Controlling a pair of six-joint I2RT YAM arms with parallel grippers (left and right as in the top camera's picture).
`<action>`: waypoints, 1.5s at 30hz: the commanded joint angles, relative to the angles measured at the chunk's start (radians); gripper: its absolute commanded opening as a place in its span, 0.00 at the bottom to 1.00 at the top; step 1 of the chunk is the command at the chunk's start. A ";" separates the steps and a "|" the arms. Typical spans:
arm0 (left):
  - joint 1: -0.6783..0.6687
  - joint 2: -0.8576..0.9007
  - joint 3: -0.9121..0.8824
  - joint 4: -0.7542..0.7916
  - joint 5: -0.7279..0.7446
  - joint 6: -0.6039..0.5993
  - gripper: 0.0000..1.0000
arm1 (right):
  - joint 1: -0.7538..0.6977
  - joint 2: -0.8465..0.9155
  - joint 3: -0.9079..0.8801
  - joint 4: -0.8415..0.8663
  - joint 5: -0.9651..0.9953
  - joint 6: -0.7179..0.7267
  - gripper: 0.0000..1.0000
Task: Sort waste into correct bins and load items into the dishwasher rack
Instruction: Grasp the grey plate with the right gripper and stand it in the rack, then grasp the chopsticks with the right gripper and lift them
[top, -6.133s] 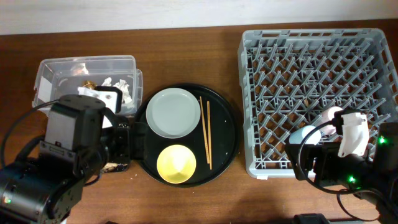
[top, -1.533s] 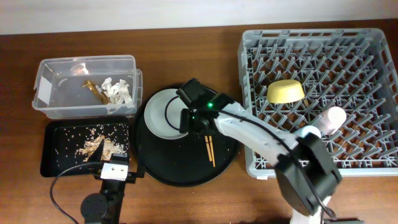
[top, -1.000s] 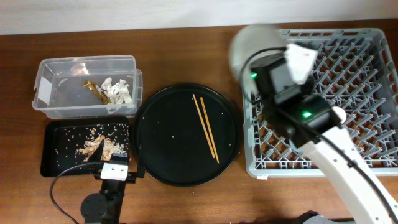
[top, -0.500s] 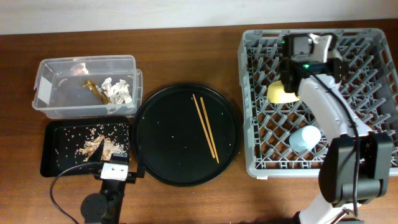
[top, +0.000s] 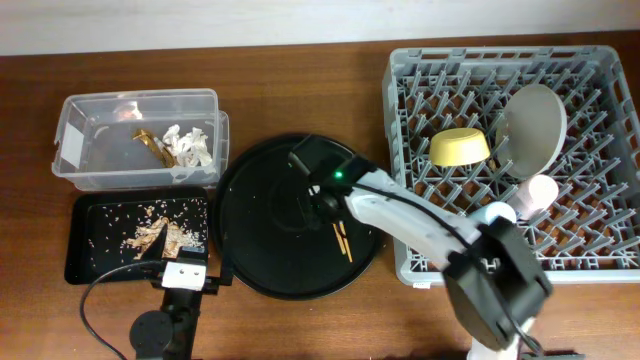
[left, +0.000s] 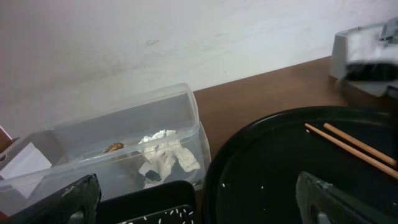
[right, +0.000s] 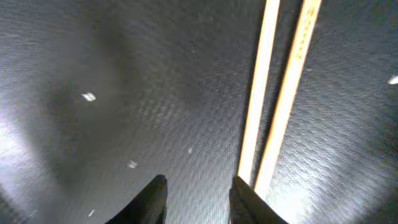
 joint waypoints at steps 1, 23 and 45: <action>0.006 -0.005 -0.008 0.002 0.000 0.012 0.99 | 0.000 0.078 -0.004 0.031 0.079 0.013 0.33; 0.006 -0.005 -0.008 0.002 0.000 0.012 0.99 | -0.044 0.032 0.005 -0.026 0.045 -0.092 0.31; 0.006 -0.005 -0.008 0.002 0.000 0.012 0.99 | -0.100 0.001 0.003 -0.013 -0.066 -0.176 0.23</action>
